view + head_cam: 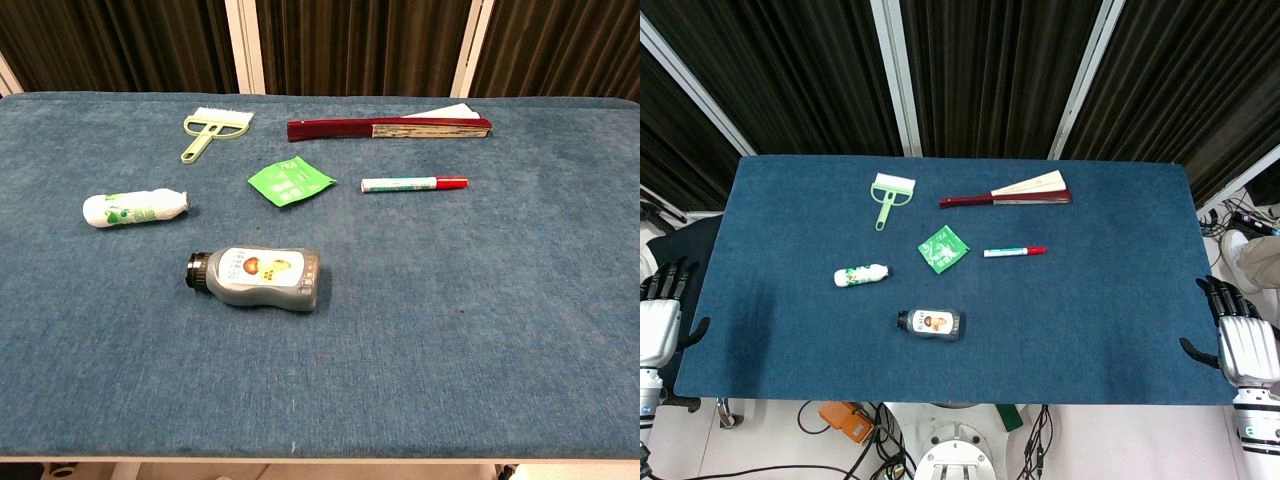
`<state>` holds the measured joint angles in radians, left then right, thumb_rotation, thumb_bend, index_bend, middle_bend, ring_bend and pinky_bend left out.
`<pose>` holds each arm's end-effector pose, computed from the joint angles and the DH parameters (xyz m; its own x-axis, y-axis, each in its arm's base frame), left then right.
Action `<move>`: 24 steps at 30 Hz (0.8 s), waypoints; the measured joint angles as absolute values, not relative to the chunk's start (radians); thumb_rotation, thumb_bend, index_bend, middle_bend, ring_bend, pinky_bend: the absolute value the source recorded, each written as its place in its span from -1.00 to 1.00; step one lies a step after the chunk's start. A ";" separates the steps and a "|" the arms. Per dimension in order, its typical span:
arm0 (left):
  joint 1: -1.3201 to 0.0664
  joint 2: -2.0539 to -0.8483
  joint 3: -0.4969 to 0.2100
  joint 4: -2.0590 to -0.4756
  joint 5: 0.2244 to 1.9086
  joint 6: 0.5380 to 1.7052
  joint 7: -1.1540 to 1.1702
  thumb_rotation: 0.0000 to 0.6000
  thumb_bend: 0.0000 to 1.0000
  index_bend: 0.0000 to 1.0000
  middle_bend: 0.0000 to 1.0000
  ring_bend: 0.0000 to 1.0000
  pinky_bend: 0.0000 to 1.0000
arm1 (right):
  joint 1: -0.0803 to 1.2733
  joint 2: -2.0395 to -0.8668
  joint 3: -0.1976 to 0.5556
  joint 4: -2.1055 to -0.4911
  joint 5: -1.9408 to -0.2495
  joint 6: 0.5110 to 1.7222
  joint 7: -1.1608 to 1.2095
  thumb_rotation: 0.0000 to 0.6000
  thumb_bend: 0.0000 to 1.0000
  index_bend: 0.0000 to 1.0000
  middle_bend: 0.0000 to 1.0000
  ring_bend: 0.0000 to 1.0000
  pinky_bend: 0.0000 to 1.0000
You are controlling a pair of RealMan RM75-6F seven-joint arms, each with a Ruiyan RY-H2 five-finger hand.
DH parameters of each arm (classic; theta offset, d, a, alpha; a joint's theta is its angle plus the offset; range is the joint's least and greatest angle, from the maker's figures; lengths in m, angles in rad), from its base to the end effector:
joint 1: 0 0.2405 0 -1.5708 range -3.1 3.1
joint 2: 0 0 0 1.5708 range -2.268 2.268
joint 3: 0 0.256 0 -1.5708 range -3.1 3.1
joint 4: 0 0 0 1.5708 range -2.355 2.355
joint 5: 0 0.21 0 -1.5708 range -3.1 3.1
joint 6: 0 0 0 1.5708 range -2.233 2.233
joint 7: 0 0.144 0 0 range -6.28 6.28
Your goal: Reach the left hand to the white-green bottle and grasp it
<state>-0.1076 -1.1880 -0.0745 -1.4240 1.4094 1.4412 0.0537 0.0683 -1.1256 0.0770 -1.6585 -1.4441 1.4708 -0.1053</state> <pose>-0.3496 0.1958 0.1607 0.5345 0.0057 0.8451 0.8424 0.0778 -0.5333 -0.3099 -0.1806 0.1574 0.4360 -0.0052 0.8999 -0.8985 0.0551 0.4356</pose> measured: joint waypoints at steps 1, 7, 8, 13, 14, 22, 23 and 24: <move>-0.108 -1.188 -0.074 -1.424 1.409 1.441 0.054 1.00 -0.46 -0.85 -1.00 -1.00 -0.72 | 0.068 -1.126 0.077 -1.659 -1.443 1.470 -0.106 1.00 -0.44 -0.62 -0.66 -0.66 -0.43; -0.106 -1.186 -0.075 -1.426 1.409 1.443 0.052 1.00 -0.46 -0.85 -1.00 -1.00 -0.72 | 0.070 -1.126 0.078 -1.660 -1.440 1.466 -0.110 1.00 -0.44 -0.62 -0.66 -0.66 -0.43; -0.106 -1.186 -0.075 -1.426 1.409 1.444 0.052 1.00 -0.46 -0.85 -1.00 -1.00 -0.72 | 0.070 -1.126 0.078 -1.660 -1.440 1.466 -0.110 1.00 -0.44 -0.62 -0.66 -0.66 -0.43; -0.109 -1.189 -0.072 -1.424 1.415 1.440 0.050 1.00 -0.46 -0.85 -1.00 -1.00 -0.72 | 0.071 -1.126 0.078 -1.662 -1.437 1.462 -0.111 1.00 -0.44 -0.62 -0.66 -0.66 -0.43; -0.110 -1.190 -0.071 -1.424 1.420 1.439 0.048 1.00 -0.46 -0.85 -1.00 -1.00 -0.72 | 0.072 -1.126 0.078 -1.661 -1.439 1.461 -0.113 1.00 -0.44 -0.62 -0.66 -0.66 -0.43; -0.125 -1.214 -0.048 -1.445 1.448 1.406 0.040 1.00 -0.46 -0.85 -1.00 -1.00 -0.72 | 0.075 -1.127 0.078 -1.663 -1.433 1.454 -0.117 1.00 -0.44 -0.62 -0.66 -0.66 -0.43; -0.132 -1.221 -0.044 -1.447 1.450 1.390 0.047 1.00 -0.46 -0.85 -1.00 -1.00 -0.72 | 0.075 -1.127 0.078 -1.663 -1.431 1.453 -0.116 1.00 -0.44 -0.62 -0.66 -0.66 -0.43; -0.138 -1.227 -0.041 -1.448 1.452 1.377 0.051 1.00 -0.46 -0.85 -1.00 -1.00 -0.72 | 0.075 -1.126 0.078 -1.664 -1.429 1.451 -0.115 1.00 -0.44 -0.61 -0.66 -0.66 -0.43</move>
